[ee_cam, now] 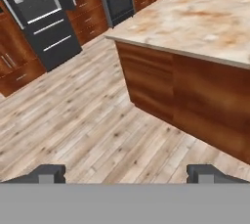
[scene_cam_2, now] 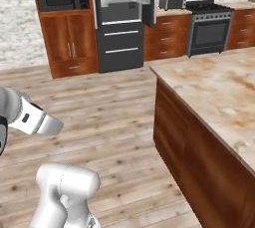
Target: There is a bowl on the dining counter. Grab a lemon wedge from the fridge and place it in the bowl. Then get the liquor bottle and glass cup from the cabinet and place them next to the bowl.
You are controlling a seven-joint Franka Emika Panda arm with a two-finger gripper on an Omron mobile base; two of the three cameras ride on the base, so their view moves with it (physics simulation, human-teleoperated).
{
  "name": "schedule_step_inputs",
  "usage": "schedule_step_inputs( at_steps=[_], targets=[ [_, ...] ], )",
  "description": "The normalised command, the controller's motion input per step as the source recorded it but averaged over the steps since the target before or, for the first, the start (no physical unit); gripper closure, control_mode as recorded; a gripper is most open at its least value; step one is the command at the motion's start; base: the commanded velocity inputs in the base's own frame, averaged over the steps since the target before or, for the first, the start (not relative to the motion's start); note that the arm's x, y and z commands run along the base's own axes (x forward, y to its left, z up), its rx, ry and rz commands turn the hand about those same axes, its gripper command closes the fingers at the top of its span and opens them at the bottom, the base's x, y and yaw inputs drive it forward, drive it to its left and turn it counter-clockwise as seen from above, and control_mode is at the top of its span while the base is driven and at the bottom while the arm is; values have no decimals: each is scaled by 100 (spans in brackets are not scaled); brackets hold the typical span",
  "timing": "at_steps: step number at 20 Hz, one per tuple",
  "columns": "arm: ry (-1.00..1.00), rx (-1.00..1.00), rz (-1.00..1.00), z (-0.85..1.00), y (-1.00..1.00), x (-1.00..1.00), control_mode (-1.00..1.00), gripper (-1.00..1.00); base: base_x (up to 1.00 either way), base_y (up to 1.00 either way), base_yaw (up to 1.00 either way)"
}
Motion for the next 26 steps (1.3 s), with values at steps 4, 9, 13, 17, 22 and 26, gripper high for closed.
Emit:
schedule_step_inputs(
  at_steps=[4,9,13,17,22,26],
  targets=[
    [0,0,0,0,0,0,100,-100,100,31,-4],
    [0,0,0,0,0,0,100,-100,100,30,-9],
    [0,0,0,0,0,0,100,-100,100,27,-18],
    [0,0,0,0,0,0,100,-100,100,26,-19],
    [0,0,0,0,0,0,100,-100,100,24,-20],
    [0,0,0,0,0,0,100,-100,100,23,-30]
  ],
)
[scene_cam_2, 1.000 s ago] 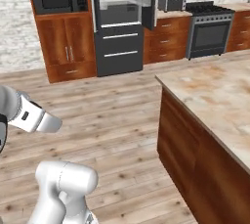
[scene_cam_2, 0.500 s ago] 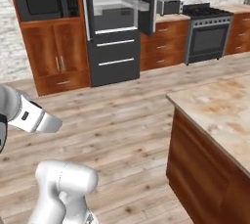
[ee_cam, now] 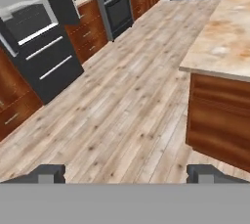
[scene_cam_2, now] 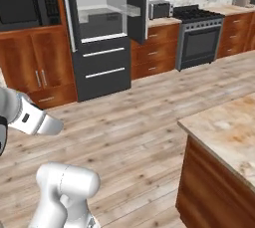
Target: There is a bowl on the dining counter. Grab a lemon wedge from the fridge and place it in the bowl. Then get the liquor bottle and glass cup from the cabinet and place them next to the bowl.
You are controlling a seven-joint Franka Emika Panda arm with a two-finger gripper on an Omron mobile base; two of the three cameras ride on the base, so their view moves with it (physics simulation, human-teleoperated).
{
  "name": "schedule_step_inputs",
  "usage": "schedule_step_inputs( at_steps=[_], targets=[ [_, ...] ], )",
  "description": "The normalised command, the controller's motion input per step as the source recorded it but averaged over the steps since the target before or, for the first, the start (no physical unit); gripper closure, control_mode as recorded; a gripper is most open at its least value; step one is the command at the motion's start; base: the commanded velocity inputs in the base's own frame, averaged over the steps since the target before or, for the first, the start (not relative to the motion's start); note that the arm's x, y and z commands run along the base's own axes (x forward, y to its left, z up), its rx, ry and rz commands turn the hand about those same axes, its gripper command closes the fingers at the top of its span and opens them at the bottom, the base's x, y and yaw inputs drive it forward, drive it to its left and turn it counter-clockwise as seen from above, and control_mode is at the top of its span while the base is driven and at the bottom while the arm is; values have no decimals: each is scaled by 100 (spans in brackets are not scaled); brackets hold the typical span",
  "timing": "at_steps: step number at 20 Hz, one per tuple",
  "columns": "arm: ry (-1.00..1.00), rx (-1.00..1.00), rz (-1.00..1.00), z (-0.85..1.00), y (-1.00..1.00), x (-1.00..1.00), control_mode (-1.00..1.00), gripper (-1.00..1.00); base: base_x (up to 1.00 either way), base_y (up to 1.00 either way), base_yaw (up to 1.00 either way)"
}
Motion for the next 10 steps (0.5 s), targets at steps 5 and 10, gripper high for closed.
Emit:
schedule_step_inputs(
  at_steps=[5,10],
  targets=[
    [0,0,0,0,0,0,100,-100,100,24,-38],
    [0,0,0,0,0,0,100,-100,100,24,-40]
  ],
)
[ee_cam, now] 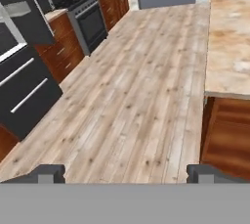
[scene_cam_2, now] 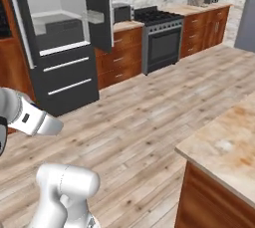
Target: There is a bowl on the dining counter. Grab a lemon wedge from the fridge and place it in the bowl. Then get the liquor bottle and glass cup from the cabinet and place them next to the bowl.
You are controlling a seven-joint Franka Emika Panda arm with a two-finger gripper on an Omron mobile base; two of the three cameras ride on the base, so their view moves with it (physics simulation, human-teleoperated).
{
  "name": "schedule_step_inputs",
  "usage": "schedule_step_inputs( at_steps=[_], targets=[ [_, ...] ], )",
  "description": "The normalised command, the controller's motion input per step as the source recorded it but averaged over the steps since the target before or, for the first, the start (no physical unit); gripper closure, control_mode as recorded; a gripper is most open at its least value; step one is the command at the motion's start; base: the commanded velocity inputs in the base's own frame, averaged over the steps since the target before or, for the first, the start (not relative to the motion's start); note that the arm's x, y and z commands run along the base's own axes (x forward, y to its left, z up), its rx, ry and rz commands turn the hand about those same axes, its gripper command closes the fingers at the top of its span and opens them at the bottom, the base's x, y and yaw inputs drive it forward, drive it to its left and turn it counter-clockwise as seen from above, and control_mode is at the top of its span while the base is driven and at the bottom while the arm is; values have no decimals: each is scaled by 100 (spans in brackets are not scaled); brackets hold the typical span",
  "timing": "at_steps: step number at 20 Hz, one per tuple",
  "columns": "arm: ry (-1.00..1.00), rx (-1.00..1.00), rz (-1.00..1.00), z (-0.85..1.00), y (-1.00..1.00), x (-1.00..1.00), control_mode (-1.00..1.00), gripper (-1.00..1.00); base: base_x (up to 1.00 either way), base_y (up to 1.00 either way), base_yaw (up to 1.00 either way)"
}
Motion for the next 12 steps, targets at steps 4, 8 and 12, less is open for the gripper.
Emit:
schedule_step_inputs(
  at_steps=[4,8,12],
  targets=[
    [0,0,0,0,0,0,100,-100,100,25,-41],
    [0,0,0,0,0,0,100,-100,100,33,-42],
    [0,0,0,0,0,0,100,-100,100,40,-39]
  ],
)
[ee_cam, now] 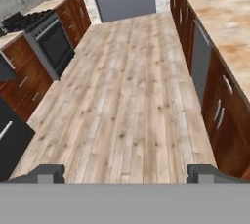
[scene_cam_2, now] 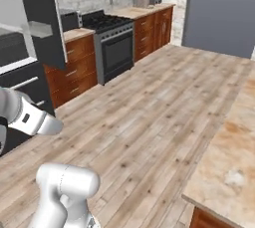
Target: There is a bowl on the dining counter. Grab a lemon wedge from the fridge and place it in the bowl. Then get the liquor bottle and glass cup from the cabinet and place them next to the bowl.
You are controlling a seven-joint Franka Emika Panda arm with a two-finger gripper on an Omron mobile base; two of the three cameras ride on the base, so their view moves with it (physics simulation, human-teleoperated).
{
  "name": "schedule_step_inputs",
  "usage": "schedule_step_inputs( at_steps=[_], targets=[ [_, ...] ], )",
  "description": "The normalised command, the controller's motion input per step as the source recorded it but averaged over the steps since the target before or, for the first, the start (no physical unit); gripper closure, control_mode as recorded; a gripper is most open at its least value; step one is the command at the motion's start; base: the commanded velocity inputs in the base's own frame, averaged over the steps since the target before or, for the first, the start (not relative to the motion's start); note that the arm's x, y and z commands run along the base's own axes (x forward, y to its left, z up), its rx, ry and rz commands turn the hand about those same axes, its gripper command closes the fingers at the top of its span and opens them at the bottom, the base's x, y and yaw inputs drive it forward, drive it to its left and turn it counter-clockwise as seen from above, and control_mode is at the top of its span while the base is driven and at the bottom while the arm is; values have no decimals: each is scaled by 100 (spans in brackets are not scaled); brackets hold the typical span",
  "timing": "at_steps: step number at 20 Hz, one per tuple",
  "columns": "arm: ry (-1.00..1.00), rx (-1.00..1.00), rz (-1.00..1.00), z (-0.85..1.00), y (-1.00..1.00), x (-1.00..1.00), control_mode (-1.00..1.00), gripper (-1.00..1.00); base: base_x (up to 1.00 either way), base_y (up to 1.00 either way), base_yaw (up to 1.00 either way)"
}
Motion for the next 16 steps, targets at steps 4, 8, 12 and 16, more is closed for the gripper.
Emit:
schedule_step_inputs(
  at_steps=[4,8,12,16],
  targets=[
    [0,0,0,0,0,0,100,-100,100,22,-32],
    [0,0,0,0,0,0,100,-100,100,15,-29],
    [0,0,0,0,0,0,100,-100,100,18,-29],
    [0,0,0,0,0,0,100,-100,100,23,-22]
  ],
)
